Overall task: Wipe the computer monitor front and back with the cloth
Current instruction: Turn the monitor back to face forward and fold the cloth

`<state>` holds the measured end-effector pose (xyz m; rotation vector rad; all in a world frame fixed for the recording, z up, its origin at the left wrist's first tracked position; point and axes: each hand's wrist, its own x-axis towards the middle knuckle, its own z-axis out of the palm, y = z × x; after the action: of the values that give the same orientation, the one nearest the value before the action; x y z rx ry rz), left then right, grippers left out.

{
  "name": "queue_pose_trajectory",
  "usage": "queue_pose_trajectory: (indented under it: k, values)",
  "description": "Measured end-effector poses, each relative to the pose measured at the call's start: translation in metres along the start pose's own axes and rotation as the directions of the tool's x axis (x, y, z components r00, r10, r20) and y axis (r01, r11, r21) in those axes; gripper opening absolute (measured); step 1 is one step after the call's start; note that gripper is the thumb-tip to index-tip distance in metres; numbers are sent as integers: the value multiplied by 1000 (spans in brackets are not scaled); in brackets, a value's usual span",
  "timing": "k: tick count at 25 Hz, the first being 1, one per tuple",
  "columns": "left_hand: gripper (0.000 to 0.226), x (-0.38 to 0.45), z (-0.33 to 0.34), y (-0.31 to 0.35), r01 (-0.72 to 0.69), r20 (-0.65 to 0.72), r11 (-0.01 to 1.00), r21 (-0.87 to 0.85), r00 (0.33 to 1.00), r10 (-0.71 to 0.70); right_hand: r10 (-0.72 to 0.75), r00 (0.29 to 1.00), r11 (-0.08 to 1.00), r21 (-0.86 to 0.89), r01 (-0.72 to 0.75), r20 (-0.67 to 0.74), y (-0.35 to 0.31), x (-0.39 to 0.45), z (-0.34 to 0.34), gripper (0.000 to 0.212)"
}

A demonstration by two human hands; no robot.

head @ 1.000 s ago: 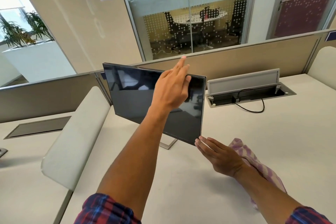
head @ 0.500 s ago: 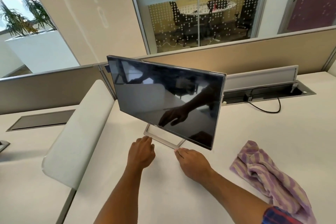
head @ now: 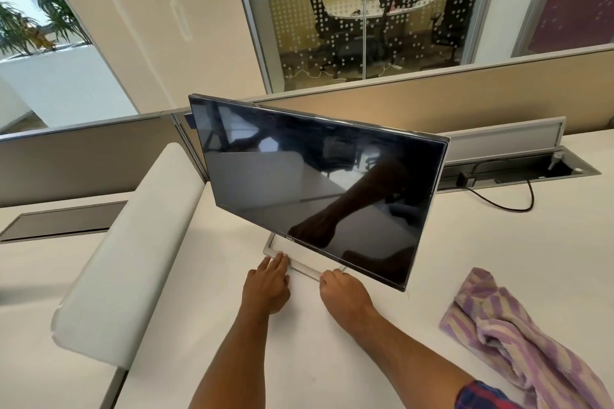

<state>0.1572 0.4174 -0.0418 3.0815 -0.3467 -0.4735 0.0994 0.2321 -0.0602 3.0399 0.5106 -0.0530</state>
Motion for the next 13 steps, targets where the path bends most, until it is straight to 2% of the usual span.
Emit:
queue_pose_trajectory:
  k: [1, 3, 7, 10, 13]
  values:
    - [58, 4, 1, 0, -12, 2, 1000, 8, 1000, 12, -17, 999, 1000, -6, 17, 39, 0, 2, 0, 29]
    - [57, 12, 3, 1, -23, 8, 1000, 10, 1000, 23, -23, 994, 999, -29, 26, 107, -2, 4, 5, 37]
    - [53, 23, 4, 2, -30, -36, 998, -57, 999, 28, -40, 997, 995, -87, 46, 72, 0, 10, 14, 48]
    - [44, 24, 3, 5, -34, -92, 993, -116, 996, 24, -42, 989, 993, -105, 58, 142, 5, 10, 6, 45]
    - [39, 21, 2, 16, -59, -169, 987, -151, 985, 33, -20, 991, 987, -155, 40, 131, 25, 8, -1, 41]
